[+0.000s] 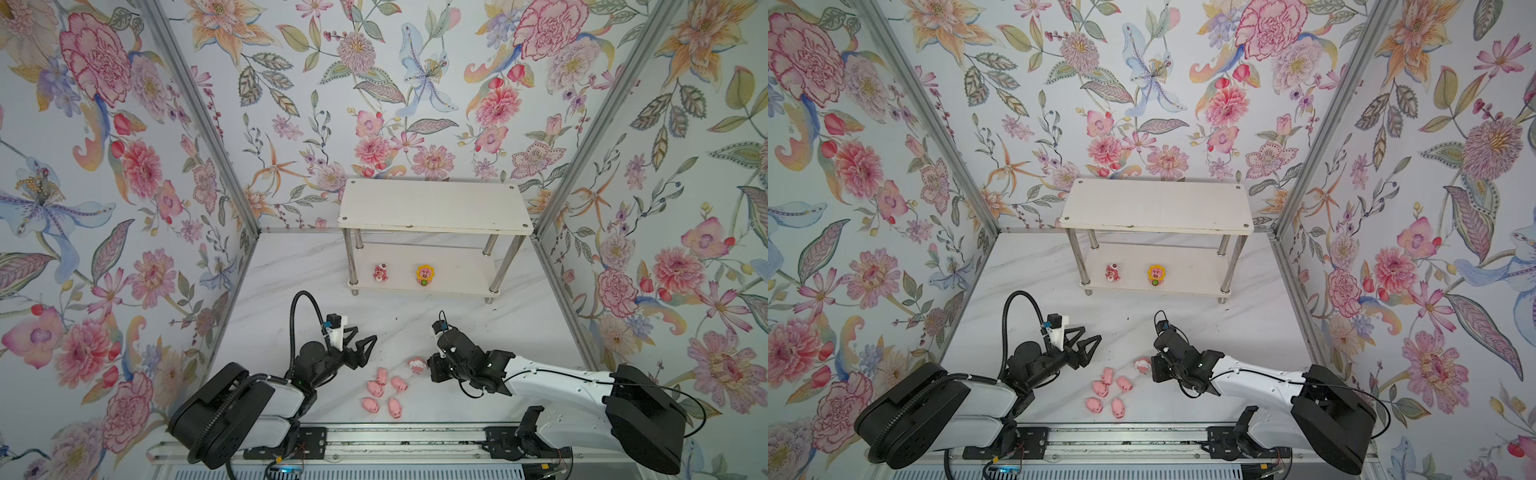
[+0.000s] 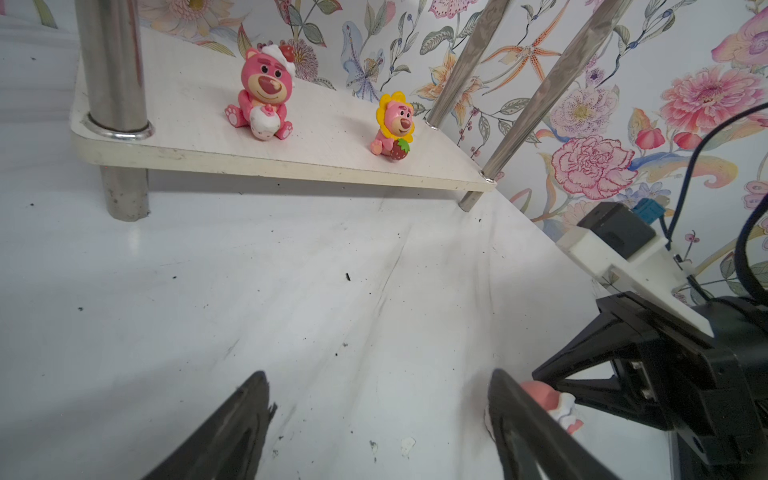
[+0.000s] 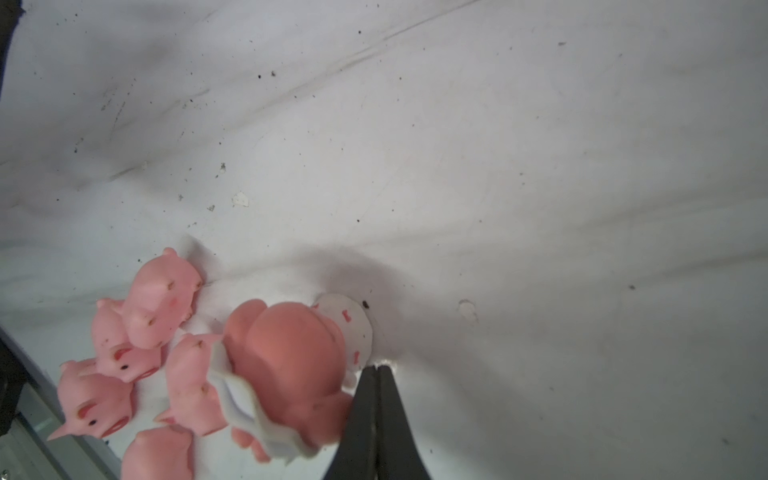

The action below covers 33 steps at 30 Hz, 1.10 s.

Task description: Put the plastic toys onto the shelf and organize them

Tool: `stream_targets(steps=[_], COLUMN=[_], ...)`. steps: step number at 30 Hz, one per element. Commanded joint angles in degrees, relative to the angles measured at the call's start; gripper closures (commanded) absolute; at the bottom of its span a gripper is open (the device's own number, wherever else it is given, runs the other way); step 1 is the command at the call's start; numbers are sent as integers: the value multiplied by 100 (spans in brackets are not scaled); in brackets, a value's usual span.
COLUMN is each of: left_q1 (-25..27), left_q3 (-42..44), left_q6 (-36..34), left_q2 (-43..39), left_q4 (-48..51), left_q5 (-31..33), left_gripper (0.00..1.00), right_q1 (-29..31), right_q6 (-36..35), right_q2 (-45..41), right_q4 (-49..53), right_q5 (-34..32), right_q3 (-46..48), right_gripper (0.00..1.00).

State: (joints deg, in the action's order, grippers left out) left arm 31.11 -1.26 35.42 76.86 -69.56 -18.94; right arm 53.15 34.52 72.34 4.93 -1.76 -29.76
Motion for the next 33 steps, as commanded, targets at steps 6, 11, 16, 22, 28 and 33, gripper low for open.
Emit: stream_targets(steps=[6,11,16,22,28,33], left_q1=[-106,-111,-117,-117,-122,-116], left_q3=[72,74,66,69,74,81], left_q6=[-8,-21,9,17,-17,-32], left_q2=[-77,-162,-122,-83,-136,-140], left_q4=[-129,-75,-110,-132,-76,-66], left_q5=[-61,-37,-49,-57,-14,-22], left_gripper=[17,16,17,17,17,17], right_q1=[-138,-11,529,918,772,325], right_q6=[-33,263,565,687,522,287], right_q2=[-2,-853,-1278,-639,-165,-80], right_q4=[180,761,1045,933,819,466], right_q5=[-218,-163,-150,-142,-348,-176], right_q3=[-203,42,206,96,-106,-105], right_gripper=[100,100,100,100,100,100])
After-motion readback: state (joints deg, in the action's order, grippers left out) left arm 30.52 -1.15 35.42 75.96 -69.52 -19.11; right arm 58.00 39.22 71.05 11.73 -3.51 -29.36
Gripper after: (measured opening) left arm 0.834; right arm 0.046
